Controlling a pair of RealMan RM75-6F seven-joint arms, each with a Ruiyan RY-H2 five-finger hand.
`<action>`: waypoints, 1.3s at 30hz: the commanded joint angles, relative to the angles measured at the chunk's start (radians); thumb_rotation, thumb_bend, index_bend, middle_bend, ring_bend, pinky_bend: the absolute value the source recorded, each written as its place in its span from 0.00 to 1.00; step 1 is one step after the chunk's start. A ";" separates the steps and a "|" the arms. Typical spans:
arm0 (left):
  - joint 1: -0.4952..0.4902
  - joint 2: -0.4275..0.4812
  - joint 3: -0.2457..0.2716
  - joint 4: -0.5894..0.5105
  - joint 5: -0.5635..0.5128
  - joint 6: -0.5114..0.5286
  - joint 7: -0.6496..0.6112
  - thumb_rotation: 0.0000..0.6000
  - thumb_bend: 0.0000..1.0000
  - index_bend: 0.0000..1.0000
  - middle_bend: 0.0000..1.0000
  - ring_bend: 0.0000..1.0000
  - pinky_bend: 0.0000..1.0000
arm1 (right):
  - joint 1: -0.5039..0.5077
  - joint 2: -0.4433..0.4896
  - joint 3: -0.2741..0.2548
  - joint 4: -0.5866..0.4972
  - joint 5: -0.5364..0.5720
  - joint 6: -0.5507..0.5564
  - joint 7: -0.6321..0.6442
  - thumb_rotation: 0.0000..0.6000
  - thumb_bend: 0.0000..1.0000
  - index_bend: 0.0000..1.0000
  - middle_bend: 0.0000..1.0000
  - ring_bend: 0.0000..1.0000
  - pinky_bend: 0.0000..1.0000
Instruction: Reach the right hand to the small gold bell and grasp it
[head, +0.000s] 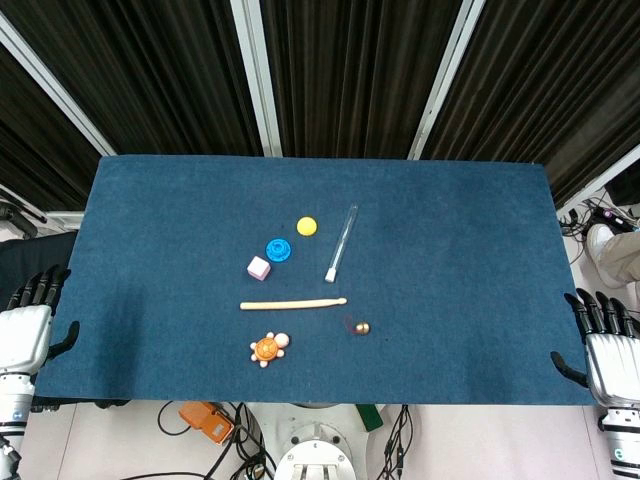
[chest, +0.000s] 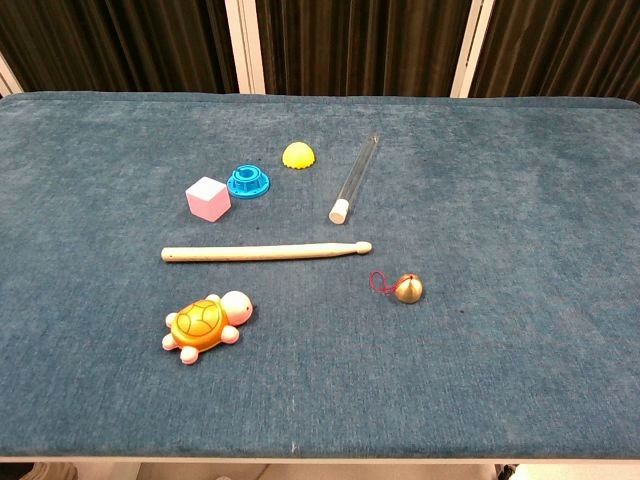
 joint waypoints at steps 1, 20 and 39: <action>0.004 0.002 0.000 -0.005 0.002 0.008 -0.002 1.00 0.38 0.07 0.00 0.02 0.13 | 0.009 -0.009 0.004 0.012 0.006 -0.012 0.003 1.00 0.34 0.16 0.13 0.09 0.10; 0.001 0.003 -0.006 -0.005 -0.016 -0.004 -0.005 1.00 0.38 0.07 0.00 0.02 0.13 | 0.332 -0.171 0.002 -0.049 -0.058 -0.472 -0.143 1.00 0.34 0.22 0.13 0.09 0.07; -0.003 0.006 -0.006 0.001 -0.015 -0.013 -0.017 1.00 0.38 0.07 0.00 0.02 0.13 | 0.607 -0.395 0.101 0.070 0.108 -0.704 -0.242 1.00 0.35 0.43 0.13 0.10 0.07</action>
